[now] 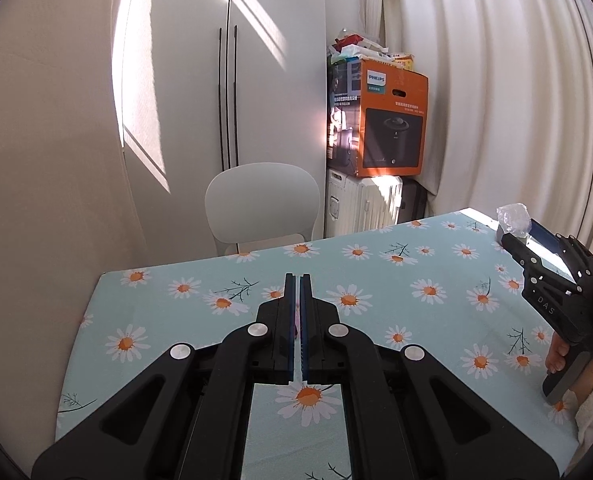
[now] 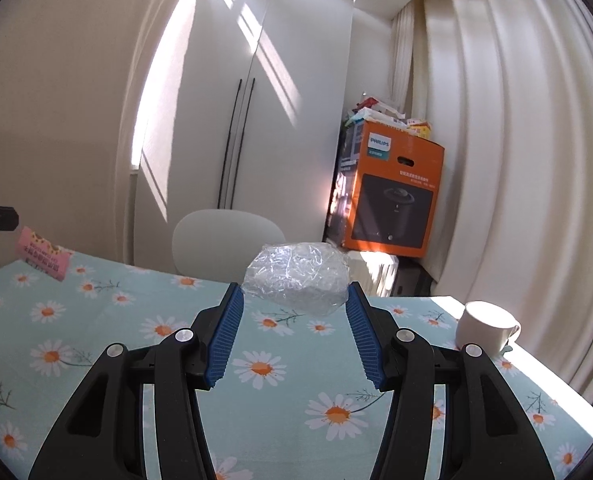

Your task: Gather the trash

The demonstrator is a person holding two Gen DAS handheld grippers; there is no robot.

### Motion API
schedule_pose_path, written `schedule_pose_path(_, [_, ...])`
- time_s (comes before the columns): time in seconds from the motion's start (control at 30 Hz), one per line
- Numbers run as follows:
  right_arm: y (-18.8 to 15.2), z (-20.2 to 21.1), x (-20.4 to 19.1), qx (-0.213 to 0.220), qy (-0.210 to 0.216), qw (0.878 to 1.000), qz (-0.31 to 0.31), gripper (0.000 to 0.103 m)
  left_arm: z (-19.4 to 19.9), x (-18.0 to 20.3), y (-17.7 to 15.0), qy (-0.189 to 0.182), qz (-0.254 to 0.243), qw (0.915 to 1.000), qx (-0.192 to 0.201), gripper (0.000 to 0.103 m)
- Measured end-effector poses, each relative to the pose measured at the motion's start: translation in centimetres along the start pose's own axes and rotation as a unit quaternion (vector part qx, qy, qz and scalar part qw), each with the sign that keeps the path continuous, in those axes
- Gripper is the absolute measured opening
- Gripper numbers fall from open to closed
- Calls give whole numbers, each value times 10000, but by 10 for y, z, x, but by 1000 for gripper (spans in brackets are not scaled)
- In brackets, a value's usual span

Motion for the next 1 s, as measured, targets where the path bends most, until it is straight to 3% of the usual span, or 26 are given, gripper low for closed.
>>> schedule_pose_path(0.07, [5,13,2,76,-19,9998,-155,50,9,-4,-2,135,-112,9998,111,2])
schedule_pose_path(0.17, [8,33,0,47,31,9997,-236,50,18,-11,-6,50,-107,9998,140,2])
schedule_pose_path(0.37, [3,68,-3,-257,198,9983,-479,50,21,-17,-25,-370,-253,9985,-310,3])
schedule_pose_path(0.4, [0,74,-4,-320,267,9976,-561,50,21,-18,-30,-414,-267,9978,-441,7])
schedule_pose_path(0.43, [-3,79,-5,-405,353,9965,-638,50,22,-20,-36,-513,-269,9964,-623,24])
schedule_pose_path(0.47, [-6,84,-6,-489,429,9954,-709,50,24,-23,-42,-560,-222,9954,-745,51])
schedule_pose_path(0.53, [-12,90,-9,-654,555,9929,-831,50,38,-30,-53,-537,-125,9958,-735,75])
schedule_pose_path(0.67, [-20,97,-19,-985,820,9868,-992,50,59,-35,-69,-468,-278,9947,-877,96])
schedule_pose_path(0.8, [-29,105,-33,-1179,1109,9804,-1122,50,64,-37,-87,-748,-268,9877,-1344,97])
schedule_pose_path(1.0, [-39,134,-46,-1117,1441,9736,-1373,50,50,-36,-107,-867,-417,9784,-1832,97])
Point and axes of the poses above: each gripper's, at about its wrist camera, not at the fingertips, and z roughly against the way its jaws point, x to its right, y to its top, the point moved 2 cm from there along -z, roughly the way its jaws point, and after that the axes turned 5 degrees about -z, right-handed, at the moved point
